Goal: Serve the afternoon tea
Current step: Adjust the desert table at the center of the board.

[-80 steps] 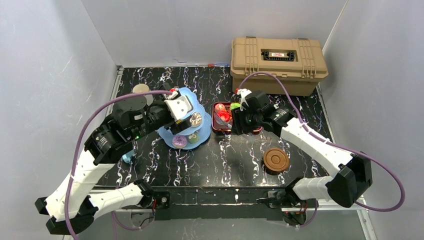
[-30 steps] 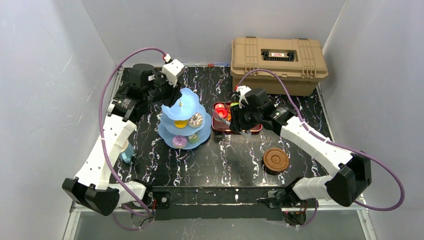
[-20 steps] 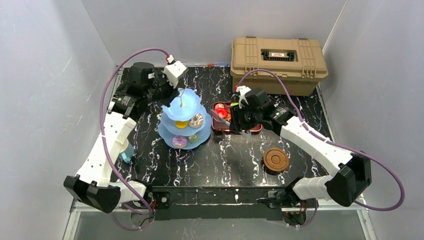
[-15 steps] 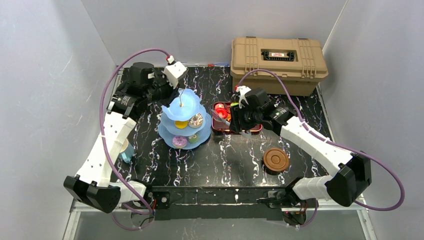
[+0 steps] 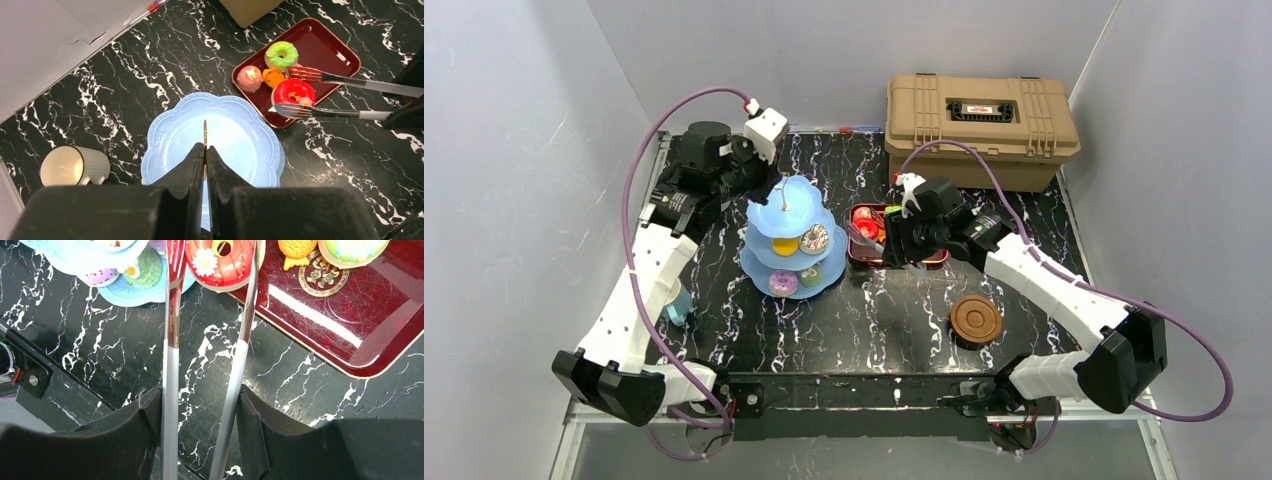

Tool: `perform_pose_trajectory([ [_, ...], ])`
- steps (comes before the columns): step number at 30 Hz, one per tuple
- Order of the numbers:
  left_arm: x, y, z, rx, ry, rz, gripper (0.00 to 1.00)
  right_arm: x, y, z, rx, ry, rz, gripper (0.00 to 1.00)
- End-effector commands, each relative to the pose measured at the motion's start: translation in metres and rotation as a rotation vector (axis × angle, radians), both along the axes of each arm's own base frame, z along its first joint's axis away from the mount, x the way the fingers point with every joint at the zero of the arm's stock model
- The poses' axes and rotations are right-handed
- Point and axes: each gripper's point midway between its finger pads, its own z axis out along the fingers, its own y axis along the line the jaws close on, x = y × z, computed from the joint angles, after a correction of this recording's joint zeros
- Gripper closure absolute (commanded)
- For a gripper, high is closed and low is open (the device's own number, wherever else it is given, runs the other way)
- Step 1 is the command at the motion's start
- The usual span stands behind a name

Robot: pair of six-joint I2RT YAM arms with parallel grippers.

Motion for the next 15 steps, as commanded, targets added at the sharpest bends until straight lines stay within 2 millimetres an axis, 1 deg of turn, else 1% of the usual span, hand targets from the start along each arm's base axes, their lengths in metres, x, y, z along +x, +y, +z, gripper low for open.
perform_pose_trajectory([
  [1,0.011,0.007,0.000,-0.038,-0.003,0.094,1.00,0.006,0.007,0.026,0.077,-0.081,0.005,0.99],
  [5,0.013,0.014,0.007,-0.061,-0.004,0.165,1.00,0.006,0.007,0.025,0.078,-0.083,0.006,0.99],
  [13,0.001,0.024,0.042,-0.216,-0.024,0.292,1.00,0.006,0.007,0.024,0.083,-0.085,0.005,0.99],
  [15,-0.003,0.026,0.047,-0.255,-0.018,0.320,1.00,0.006,0.008,0.025,0.087,-0.085,0.005,0.99],
])
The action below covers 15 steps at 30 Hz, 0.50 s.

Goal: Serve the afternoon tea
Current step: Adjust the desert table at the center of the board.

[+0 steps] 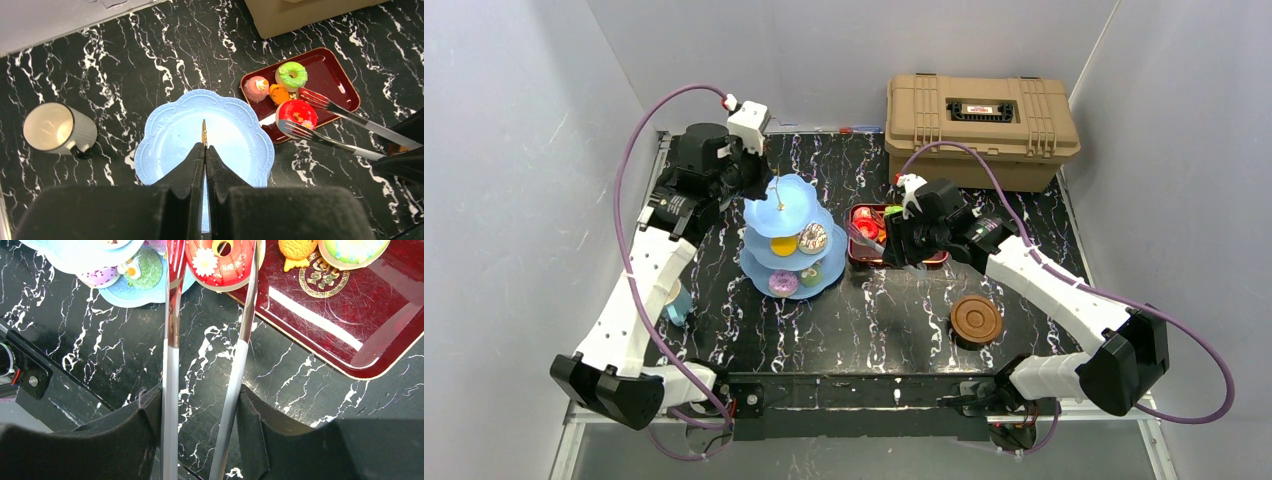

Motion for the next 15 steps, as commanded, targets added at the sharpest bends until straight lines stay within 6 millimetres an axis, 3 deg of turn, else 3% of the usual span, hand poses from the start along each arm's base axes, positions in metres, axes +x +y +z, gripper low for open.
perform_pose_trajectory([
  [1,-0.013,0.010,0.048,-0.150,-0.079,0.107,1.00,0.007,0.008,0.026,0.078,-0.077,0.005,0.99],
  [11,-0.009,0.014,0.075,-0.165,-0.141,0.189,1.00,0.006,0.008,0.022,0.080,-0.071,0.004,0.99],
  [15,-0.013,0.017,0.069,-0.173,-0.117,0.231,1.00,0.006,0.008,0.021,0.078,-0.070,0.003,0.99],
])
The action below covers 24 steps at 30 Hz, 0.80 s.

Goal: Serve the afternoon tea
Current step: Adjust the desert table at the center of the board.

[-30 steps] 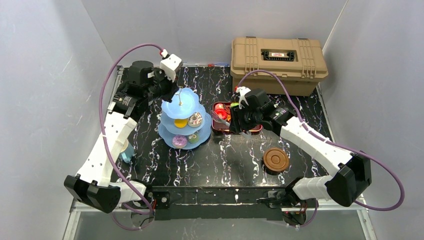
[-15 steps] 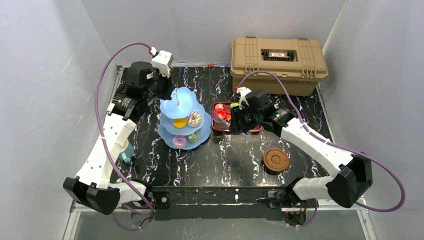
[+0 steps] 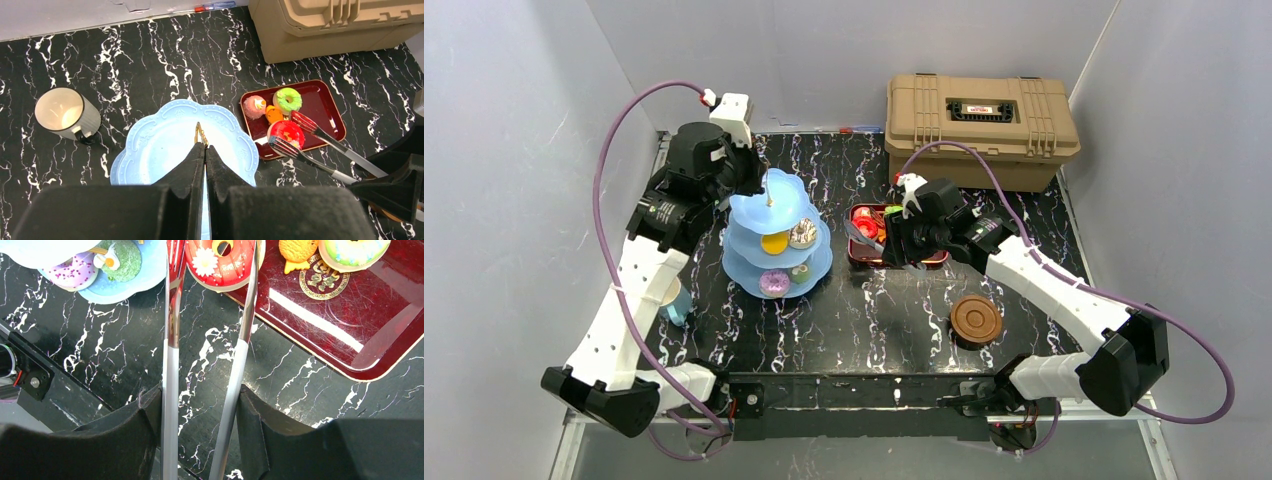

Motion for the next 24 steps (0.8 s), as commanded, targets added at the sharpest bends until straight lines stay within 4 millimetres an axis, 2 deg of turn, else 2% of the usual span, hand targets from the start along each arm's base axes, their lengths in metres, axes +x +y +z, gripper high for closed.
perform_pose_trajectory([
  [1,-0.002,0.007,0.037,-0.075,-0.099,0.083,1.00,0.005,0.007,0.019,0.071,-0.066,0.005,0.99],
  [6,-0.009,0.000,0.016,-0.149,-0.028,0.110,1.00,0.006,0.008,0.018,0.071,-0.062,0.007,0.99],
  [15,-0.013,-0.006,-0.012,-0.148,0.022,0.099,0.98,0.004,0.005,0.018,0.068,-0.067,0.001,0.99],
  [16,-0.015,-0.007,-0.013,-0.148,0.024,0.087,0.92,0.004,0.005,0.017,0.067,-0.066,0.001,0.99],
  [17,-0.017,-0.008,-0.013,-0.148,0.023,0.073,0.80,0.004,0.005,0.017,0.067,-0.067,0.001,0.99],
  [20,-0.025,-0.011,-0.003,-0.134,-0.007,0.012,0.40,0.004,0.005,0.017,0.067,-0.065,0.002,0.99],
  [22,-0.034,-0.011,0.006,-0.103,-0.037,-0.041,0.24,0.003,0.005,0.016,0.068,-0.064,0.003,0.99],
  [24,-0.045,-0.017,0.014,-0.055,-0.065,-0.143,0.12,0.003,0.005,0.017,0.070,-0.065,0.003,0.99],
])
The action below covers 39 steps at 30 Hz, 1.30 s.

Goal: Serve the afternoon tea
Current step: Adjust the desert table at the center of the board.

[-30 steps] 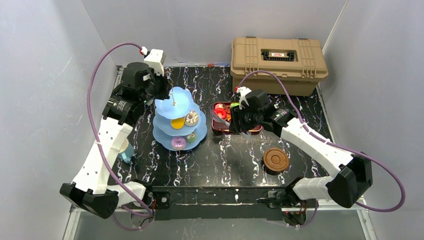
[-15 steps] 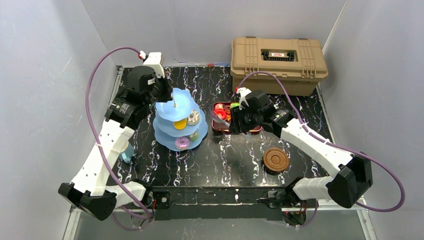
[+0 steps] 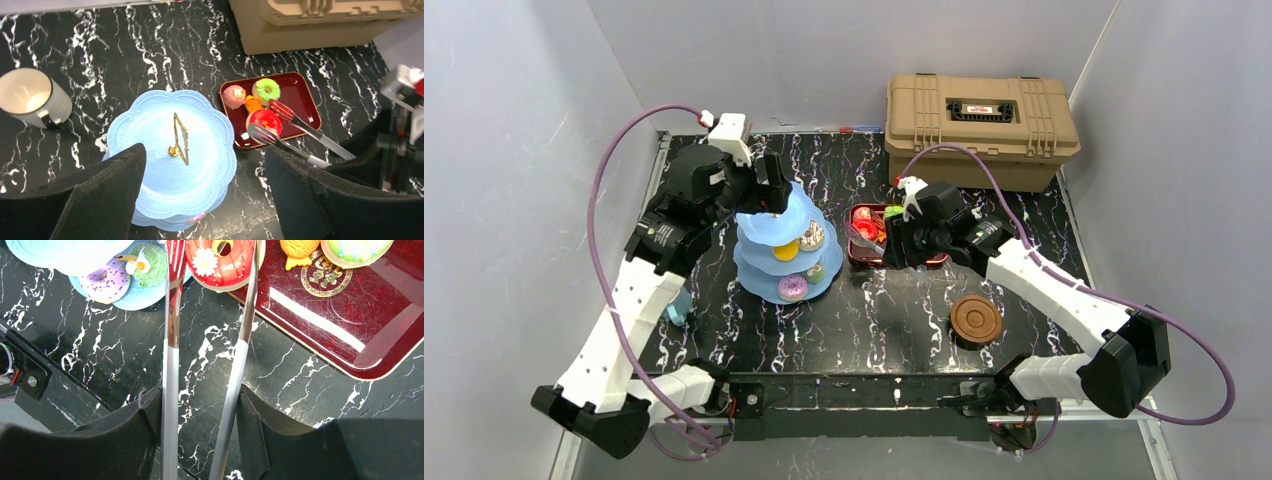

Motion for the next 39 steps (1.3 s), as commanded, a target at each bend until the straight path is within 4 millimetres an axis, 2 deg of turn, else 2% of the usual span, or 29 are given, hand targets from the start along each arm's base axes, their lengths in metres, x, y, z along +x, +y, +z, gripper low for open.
perform_pose_trajectory([
  [1,-0.029,-0.010,0.035,0.070,-0.123,-0.215,0.10,0.005,0.006,0.023,0.068,-0.064,0.002,0.99],
  [6,-0.059,-0.013,0.039,0.385,-0.304,-0.570,0.02,0.004,0.006,0.026,0.073,-0.070,0.002,0.99],
  [11,-0.075,0.002,0.015,0.870,-0.487,-0.996,0.02,0.003,0.005,0.026,0.074,-0.069,0.001,0.99],
  [15,-0.060,0.007,0.018,1.086,-0.628,-1.172,0.02,0.003,0.007,0.029,0.083,-0.069,0.002,0.99],
  [20,-0.033,0.015,0.009,1.347,-0.724,-1.408,0.02,0.003,0.006,0.032,0.090,-0.080,-0.002,0.99],
  [26,-0.023,0.002,-0.003,1.475,-0.907,-1.611,0.05,0.002,0.005,0.032,0.094,-0.086,-0.004,0.99],
  [29,-0.025,0.003,-0.005,1.439,-0.868,-1.717,0.11,0.002,0.005,0.033,0.097,-0.087,-0.001,0.99],
  [30,-0.023,0.003,0.002,1.438,-0.865,-1.720,0.12,0.002,0.005,0.034,0.098,-0.089,-0.001,0.99],
  [33,-0.020,0.002,0.005,1.414,-0.836,-1.735,0.16,0.003,0.005,0.034,0.096,-0.092,0.000,0.99],
  [39,-0.022,0.007,-0.012,1.431,-0.812,-1.799,0.23,0.005,0.007,0.033,0.092,-0.089,0.005,0.99],
])
